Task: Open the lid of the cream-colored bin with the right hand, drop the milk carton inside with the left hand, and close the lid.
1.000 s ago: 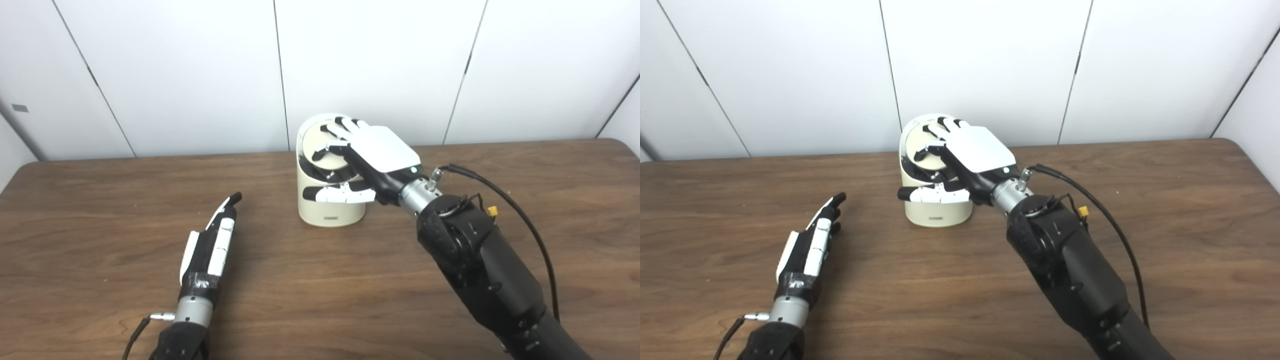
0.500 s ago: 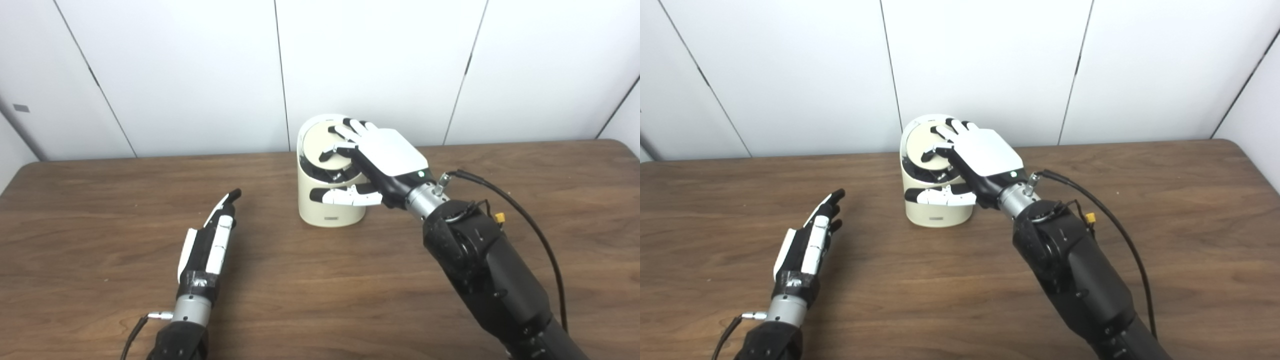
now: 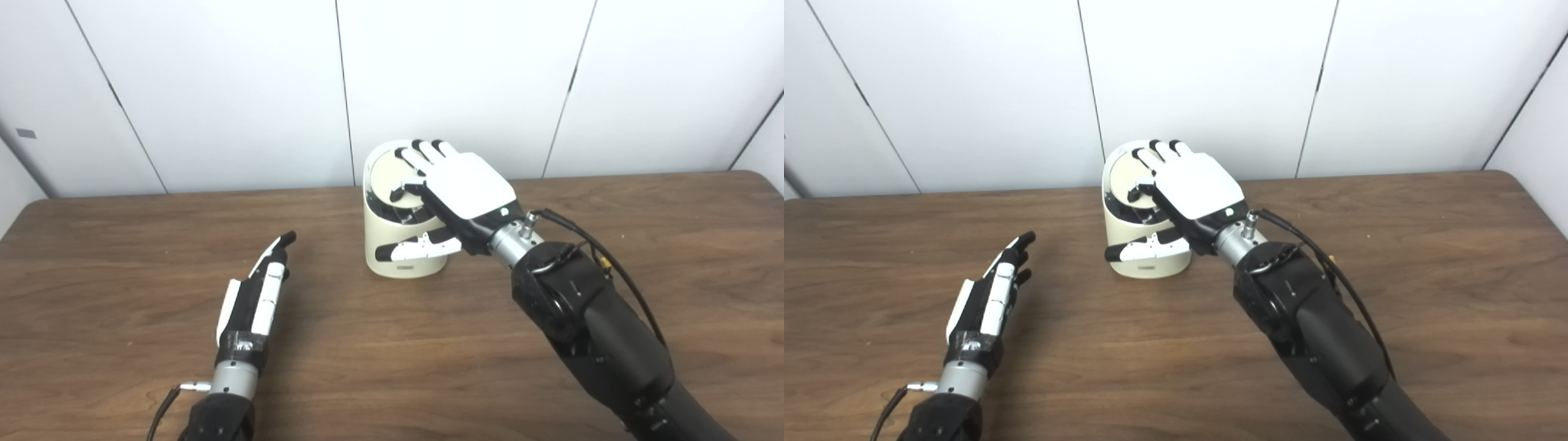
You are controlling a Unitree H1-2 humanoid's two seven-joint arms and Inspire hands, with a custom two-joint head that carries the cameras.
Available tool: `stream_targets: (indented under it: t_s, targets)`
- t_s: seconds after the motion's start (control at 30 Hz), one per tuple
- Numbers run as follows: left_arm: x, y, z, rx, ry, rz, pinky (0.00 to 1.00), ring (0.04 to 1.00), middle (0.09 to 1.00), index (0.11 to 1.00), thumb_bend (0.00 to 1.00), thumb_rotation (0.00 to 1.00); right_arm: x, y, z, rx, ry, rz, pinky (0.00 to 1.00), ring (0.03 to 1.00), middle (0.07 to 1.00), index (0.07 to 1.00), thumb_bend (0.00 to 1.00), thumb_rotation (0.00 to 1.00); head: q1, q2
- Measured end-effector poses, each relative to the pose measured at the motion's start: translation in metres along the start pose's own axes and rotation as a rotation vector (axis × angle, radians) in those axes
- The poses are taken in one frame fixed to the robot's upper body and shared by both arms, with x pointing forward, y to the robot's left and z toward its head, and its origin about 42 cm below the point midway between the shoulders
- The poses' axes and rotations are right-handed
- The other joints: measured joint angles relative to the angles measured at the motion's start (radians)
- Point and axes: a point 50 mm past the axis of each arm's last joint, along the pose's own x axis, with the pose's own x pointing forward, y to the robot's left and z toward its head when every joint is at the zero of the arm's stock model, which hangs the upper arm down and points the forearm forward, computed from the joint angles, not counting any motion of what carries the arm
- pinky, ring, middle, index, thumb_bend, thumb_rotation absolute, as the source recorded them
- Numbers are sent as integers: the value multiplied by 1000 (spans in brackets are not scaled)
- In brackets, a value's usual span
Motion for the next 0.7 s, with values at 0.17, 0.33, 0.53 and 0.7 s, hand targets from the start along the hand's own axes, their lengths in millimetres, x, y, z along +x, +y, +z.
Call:
stream_targets:
  t_s: [0.17, 0.33, 0.53, 0.7]
  targets:
    - [0, 0, 0, 1, 1, 0, 967, 993, 994, 944, 533, 984, 0, 0, 0, -3, 1, 3, 1000, 1000, 992, 675, 646, 1000, 2, -3]
    - [0, 0, 0, 5, 1, 2, 957, 982, 984, 936, 534, 956, -4, 0, -9, 89, 19, 0, 1000, 1000, 984, 722, 631, 1000, 3, -9]
    - [0, -1, 0, 0, 0, 8, 954, 973, 976, 929, 557, 947, -16, 4, -38, 466, 126, -26, 948, 1000, 995, 975, 571, 1000, 3, -12]
    - [0, 0, 0, -2, 0, 17, 962, 978, 974, 925, 547, 950, -28, -1, -66, 595, 210, -155, 981, 1000, 1000, 1000, 528, 1000, 0, -15]
